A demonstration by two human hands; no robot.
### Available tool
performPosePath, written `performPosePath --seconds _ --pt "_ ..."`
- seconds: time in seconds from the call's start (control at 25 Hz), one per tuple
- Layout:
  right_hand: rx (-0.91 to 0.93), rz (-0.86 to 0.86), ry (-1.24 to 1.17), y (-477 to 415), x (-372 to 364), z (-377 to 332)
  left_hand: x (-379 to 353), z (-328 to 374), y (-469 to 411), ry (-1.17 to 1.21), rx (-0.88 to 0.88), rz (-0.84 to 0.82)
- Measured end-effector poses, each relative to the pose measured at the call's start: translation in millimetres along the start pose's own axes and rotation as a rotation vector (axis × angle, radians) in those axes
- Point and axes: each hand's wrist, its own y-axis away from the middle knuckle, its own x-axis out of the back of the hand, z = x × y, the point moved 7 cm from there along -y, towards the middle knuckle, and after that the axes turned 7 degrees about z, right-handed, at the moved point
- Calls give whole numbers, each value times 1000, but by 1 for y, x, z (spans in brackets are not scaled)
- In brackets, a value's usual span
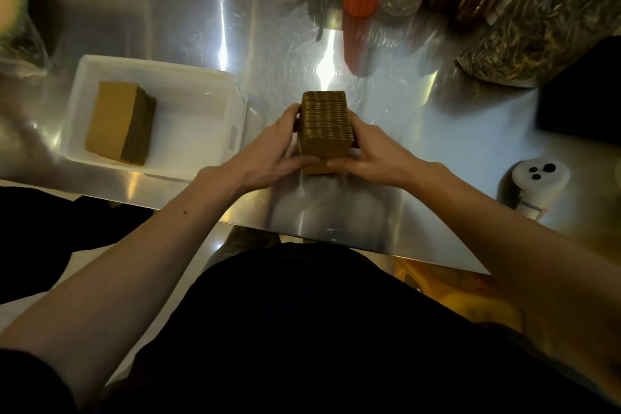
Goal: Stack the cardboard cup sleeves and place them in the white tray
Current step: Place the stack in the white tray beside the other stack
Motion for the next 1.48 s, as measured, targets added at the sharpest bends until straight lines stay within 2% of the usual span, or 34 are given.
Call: performPosePath --seconds 0.16,0.36,0.64,0.92,1.12,1.36,1.48 --pt "-65 -17 -182 3 9 -12 32 5 4 44 108 -32" --pt "-133 19 -327 -7 6 -43 66 6 13 269 192 72" --pt "-266 149 -486 -29 -38 -87 103 -19 28 599 326 69" --pt "-338 180 -478 -54 -86 -117 143 -65 44 606 373 89" --pt "-366 225 -456 -60 -100 -125 146 -89 51 709 421 47" --pt "-424 502 -419 -56 -92 -112 146 -123 52 742 516 53" --pt "-489 429 -472 -55 -102 -109 147 -138 49 667 565 91"
